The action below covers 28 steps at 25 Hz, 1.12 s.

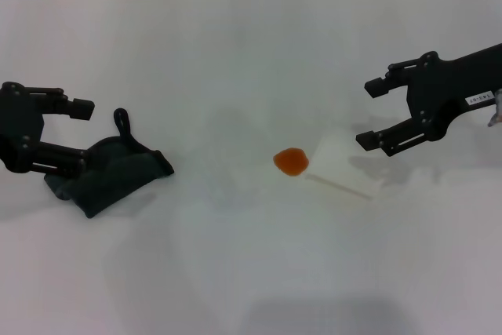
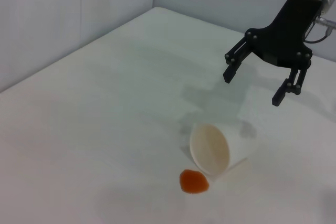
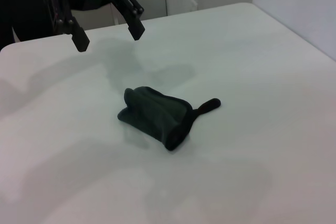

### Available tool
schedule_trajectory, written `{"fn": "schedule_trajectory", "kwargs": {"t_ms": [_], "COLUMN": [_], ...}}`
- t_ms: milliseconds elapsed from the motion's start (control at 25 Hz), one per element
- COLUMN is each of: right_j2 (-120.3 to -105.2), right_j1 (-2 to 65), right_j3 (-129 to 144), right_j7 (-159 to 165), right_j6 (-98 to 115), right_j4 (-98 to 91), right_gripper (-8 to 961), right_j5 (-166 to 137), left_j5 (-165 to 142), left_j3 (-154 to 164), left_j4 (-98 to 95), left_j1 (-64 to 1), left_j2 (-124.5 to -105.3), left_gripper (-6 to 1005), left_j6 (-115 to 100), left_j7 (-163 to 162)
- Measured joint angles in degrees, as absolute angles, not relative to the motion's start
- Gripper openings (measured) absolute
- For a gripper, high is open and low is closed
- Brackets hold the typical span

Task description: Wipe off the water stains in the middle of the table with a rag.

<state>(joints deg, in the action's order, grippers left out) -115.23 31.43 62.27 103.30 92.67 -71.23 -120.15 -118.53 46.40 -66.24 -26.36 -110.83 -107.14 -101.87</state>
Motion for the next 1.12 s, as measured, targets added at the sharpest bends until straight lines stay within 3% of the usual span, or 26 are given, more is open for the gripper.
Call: {"fn": "schedule_trajectory", "kwargs": {"t_ms": [120, 960, 1120], "right_j2": [-115.23, -115.1, -115.09], "right_j1": [31.38, 44.1, 46.4], "right_j3": [62.39, 73.69, 74.39], "right_j7": [103.86, 128.08, 131.9], "right_j6": [92.66, 95.22, 96.53], "right_j4": [-71.27, -71.64, -70.65], "right_gripper": [873, 859, 860], "right_j5": [-120.27, -138.61, -140.47], "left_j5": [-118.56, -122.54, -124.16], "left_j3": [46.4, 50.17, 51.64], "left_j4": [-66.35, -69.25, -70.1], "left_j1": [-26.36, -27.14, -27.68], "left_j2": [-110.83, -110.22, -110.93], "left_gripper": [891, 889, 889], "left_j6": [-107.43, -110.83, -110.83], "left_j7": [-101.99, -102.94, -103.01]}}
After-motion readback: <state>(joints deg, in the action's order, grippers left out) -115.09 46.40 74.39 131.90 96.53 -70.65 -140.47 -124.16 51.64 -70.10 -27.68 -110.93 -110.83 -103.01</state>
